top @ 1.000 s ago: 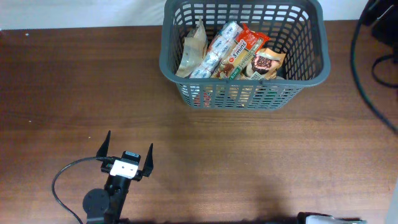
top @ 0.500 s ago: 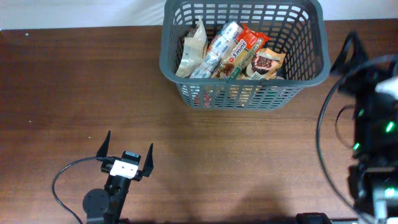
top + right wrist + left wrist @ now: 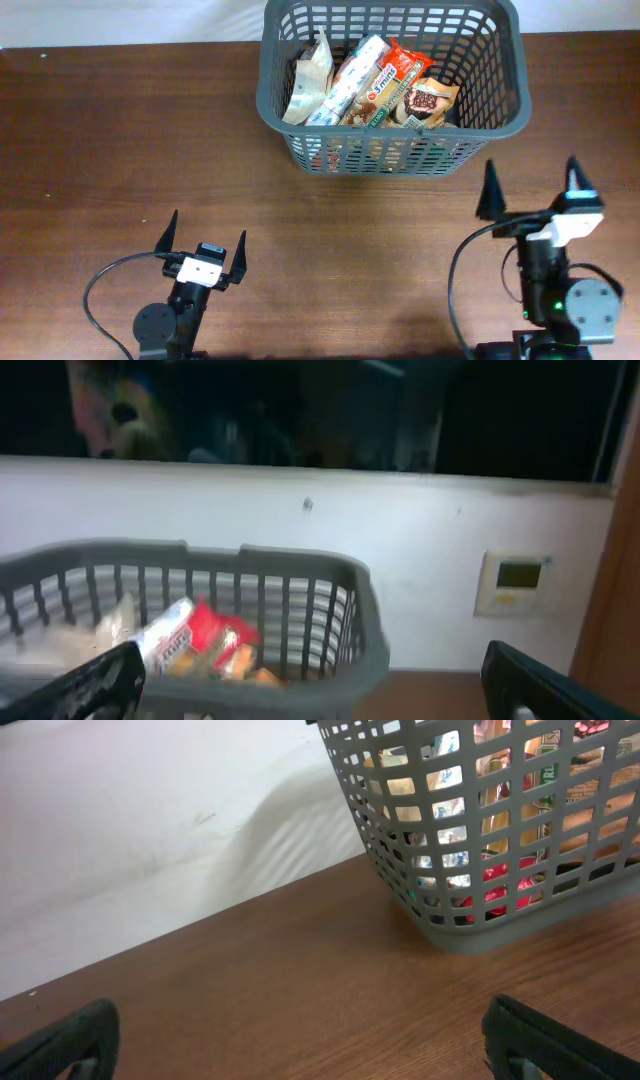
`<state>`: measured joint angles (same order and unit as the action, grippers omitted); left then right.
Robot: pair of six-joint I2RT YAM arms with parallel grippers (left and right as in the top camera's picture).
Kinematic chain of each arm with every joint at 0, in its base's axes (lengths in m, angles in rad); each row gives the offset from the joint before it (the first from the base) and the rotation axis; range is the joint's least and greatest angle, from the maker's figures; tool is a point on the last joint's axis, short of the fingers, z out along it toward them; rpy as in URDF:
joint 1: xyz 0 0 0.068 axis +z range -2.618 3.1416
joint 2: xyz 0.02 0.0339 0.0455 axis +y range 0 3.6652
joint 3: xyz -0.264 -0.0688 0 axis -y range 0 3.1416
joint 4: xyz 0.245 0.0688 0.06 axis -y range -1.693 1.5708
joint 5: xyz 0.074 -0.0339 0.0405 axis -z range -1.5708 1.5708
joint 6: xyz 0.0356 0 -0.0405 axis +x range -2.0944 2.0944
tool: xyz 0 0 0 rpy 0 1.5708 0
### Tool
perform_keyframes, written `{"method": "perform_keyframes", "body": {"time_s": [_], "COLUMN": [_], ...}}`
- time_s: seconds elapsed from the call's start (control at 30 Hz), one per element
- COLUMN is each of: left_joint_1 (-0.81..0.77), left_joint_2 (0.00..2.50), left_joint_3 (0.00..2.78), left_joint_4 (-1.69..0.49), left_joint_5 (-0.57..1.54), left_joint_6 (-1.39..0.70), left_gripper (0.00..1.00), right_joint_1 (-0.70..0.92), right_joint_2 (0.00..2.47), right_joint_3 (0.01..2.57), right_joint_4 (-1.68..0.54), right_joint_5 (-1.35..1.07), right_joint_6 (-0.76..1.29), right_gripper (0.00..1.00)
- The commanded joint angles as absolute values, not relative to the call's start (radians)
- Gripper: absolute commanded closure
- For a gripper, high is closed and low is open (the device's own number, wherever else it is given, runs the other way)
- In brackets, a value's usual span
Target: Pack container
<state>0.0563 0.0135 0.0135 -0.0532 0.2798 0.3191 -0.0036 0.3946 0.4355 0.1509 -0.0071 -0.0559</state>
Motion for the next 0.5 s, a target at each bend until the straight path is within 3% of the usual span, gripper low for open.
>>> {"method": "perform_keyframes", "body": {"time_s": [0.0,0.47], "left_joint_1": [0.052,0.052], "left_joint_2": [0.005,0.005], "left_joint_3": [0.009,0.009], "left_joint_4": [-0.057,-0.057], "left_joint_5": [0.284,0.284], "left_joint_6": [0.331,0.331], "left_gripper": [0.01,0.01], "right_joint_1": [0.007,0.007], "right_joint_2": [0.331,0.150], "right_joint_3": [0.354,0.114], "right_joint_4": [0.158,0.157], "right_joint_5": [-0.038,-0.038], "right_joint_6": [-0.094,-0.094], "right_gripper": [0.01,0.01]}}
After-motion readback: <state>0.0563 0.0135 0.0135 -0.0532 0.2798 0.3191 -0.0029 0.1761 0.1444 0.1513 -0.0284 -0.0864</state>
